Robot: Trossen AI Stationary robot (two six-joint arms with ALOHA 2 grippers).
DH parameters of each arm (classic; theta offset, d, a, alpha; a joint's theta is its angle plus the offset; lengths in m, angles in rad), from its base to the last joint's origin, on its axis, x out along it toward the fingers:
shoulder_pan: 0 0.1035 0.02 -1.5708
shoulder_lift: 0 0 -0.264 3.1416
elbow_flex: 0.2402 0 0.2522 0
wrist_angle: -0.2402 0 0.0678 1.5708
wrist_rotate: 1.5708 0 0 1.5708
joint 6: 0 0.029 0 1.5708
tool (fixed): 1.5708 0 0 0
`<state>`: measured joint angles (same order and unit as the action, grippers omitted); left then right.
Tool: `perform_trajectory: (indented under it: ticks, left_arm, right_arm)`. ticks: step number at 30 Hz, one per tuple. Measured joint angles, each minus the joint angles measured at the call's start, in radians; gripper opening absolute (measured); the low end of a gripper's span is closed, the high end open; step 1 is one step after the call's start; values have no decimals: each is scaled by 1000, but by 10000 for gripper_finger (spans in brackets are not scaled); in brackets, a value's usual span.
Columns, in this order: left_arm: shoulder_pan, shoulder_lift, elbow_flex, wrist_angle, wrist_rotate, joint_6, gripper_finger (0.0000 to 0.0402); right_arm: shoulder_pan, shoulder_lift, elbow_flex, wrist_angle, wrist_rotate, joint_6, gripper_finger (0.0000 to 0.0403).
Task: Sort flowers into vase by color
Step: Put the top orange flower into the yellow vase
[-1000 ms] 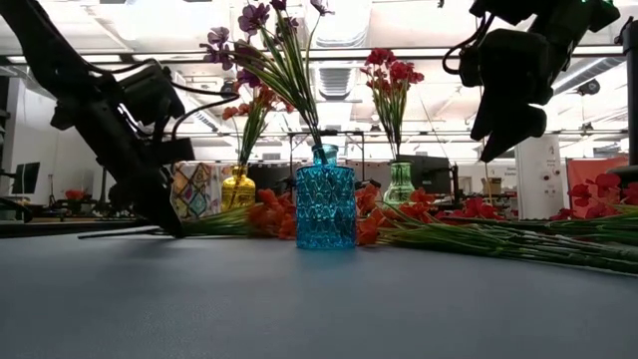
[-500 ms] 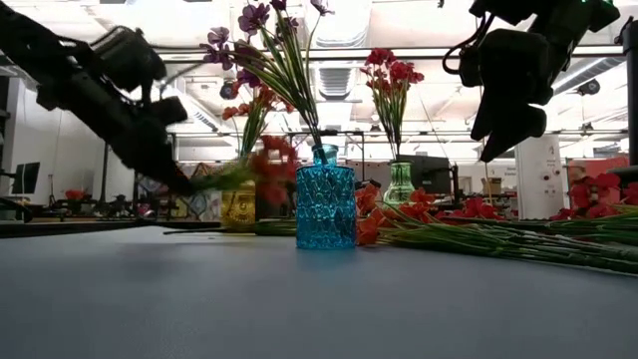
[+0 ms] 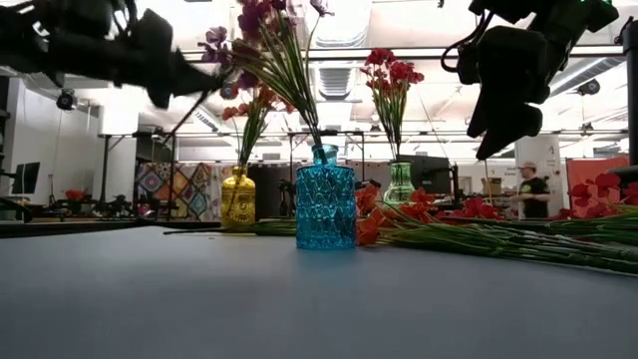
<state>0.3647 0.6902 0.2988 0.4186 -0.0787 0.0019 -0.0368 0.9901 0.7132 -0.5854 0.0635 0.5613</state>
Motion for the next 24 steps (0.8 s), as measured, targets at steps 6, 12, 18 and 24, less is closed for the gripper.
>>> perform_trajectory:
  ticks: [6, 12, 18, 24]
  left_arm:
    - [31, 37, 15, 224, -2, 50, 0]
    - [90, 132, 108, 349, 76, 72, 0]
    - [183, 270, 171, 465, 153, 42, 0]
    - [252, 420, 112, 721, 220, -36, 0]
  right_arm:
    - [0, 0, 0, 0, 15, -4, 320]
    - [0, 0, 0, 17, 16, -14, 320]
    - [0, 0, 0, 56, 16, -35, 320]
    - [0, 0, 0, 87, 16, -48, 320]
